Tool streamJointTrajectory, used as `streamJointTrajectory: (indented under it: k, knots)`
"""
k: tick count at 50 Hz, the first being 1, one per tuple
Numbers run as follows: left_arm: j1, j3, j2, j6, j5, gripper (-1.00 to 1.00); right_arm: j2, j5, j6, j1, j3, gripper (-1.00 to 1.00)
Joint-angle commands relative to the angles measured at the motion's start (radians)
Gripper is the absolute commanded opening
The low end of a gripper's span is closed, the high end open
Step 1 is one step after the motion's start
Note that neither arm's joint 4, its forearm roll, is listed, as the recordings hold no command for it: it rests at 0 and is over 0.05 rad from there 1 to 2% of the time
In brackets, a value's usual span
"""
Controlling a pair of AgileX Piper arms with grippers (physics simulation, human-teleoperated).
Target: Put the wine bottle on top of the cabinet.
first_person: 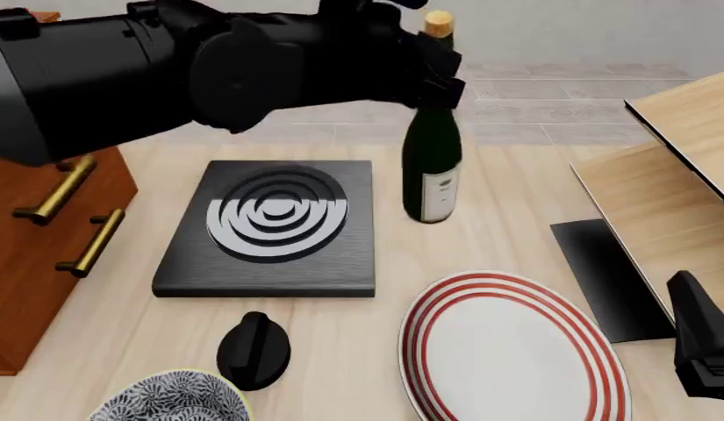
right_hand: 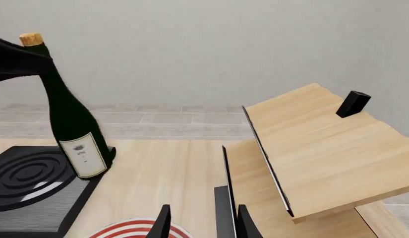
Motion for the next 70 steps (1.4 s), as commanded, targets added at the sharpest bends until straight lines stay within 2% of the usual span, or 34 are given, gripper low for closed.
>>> streamJointTrajectory:
  k: [1, 9, 17, 29, 70]
  knots:
    - [0.003, 0.019, -0.083, -0.003, 0.008, -1.00, 0.000, 0.000, 0.000, 0.000, 0.000, 1.00]
    - [0.006, 0.046, -0.127, -0.010, 0.007, -1.00, 0.000, 0.000, 0.000, 0.000, 0.000, 1.00]
    - [0.001, 0.054, -0.159, 0.022, 0.036, -1.00, 0.001, -0.001, 0.000, 0.000, 0.000, 1.00]
    - [0.003, 0.083, -0.198, 0.034, 0.050, -1.00, 0.000, 0.000, 0.000, 0.000, 0.000, 1.00]
    - [0.079, 0.145, -0.383, 0.051, 0.130, -1.00, 0.000, 0.000, 0.000, 0.000, 0.000, 1.00]
